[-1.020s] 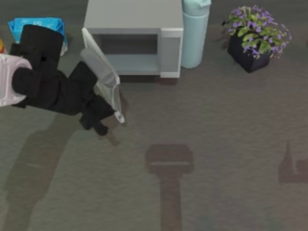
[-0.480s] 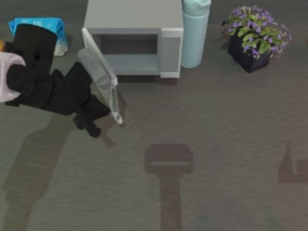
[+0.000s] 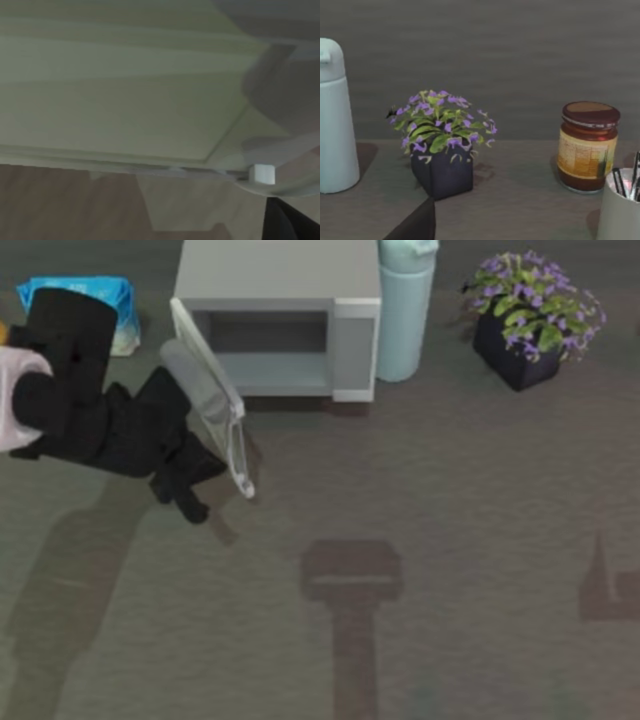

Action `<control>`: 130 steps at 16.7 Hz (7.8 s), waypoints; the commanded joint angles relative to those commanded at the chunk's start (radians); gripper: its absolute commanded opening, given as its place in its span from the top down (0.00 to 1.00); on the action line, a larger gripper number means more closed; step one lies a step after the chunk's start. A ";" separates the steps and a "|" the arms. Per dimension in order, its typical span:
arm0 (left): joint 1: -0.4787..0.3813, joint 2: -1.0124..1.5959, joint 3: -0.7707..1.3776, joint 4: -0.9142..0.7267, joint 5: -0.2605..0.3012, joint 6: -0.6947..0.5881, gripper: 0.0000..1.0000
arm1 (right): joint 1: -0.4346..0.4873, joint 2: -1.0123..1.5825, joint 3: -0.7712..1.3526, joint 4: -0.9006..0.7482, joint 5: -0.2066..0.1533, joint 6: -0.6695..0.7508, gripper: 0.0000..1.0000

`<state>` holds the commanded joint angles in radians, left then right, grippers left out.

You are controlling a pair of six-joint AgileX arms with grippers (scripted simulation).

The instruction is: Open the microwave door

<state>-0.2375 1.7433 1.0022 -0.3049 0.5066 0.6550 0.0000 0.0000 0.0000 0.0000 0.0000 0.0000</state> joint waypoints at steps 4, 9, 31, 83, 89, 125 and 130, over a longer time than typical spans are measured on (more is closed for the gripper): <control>0.000 0.000 0.000 0.000 0.000 0.000 1.00 | 0.000 0.000 0.000 0.000 0.000 0.000 0.00; 0.000 0.000 0.000 0.000 0.000 0.000 1.00 | 0.000 0.000 0.000 0.000 0.000 0.000 0.00; 0.018 0.005 0.009 -0.028 0.023 0.046 1.00 | 0.000 0.000 0.000 0.000 0.000 0.000 0.00; 0.008 -0.256 -0.052 -0.204 0.005 0.009 0.00 | 0.000 0.000 0.000 0.000 0.000 0.000 0.00; -0.032 -0.142 0.104 -0.356 -0.066 -0.149 0.00 | 0.000 0.000 0.000 0.000 0.000 0.000 0.00; -0.281 0.412 1.104 -1.111 -0.671 -1.638 0.00 | 0.000 0.000 0.000 0.000 0.000 0.000 0.00; -0.272 0.385 0.957 -0.984 -0.670 -1.628 0.00 | 0.000 0.000 0.000 0.000 0.000 0.000 0.00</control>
<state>-0.5095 2.1285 1.9587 -1.2888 -0.1637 -0.9727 0.0000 0.0000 0.0000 0.0000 0.0000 0.0000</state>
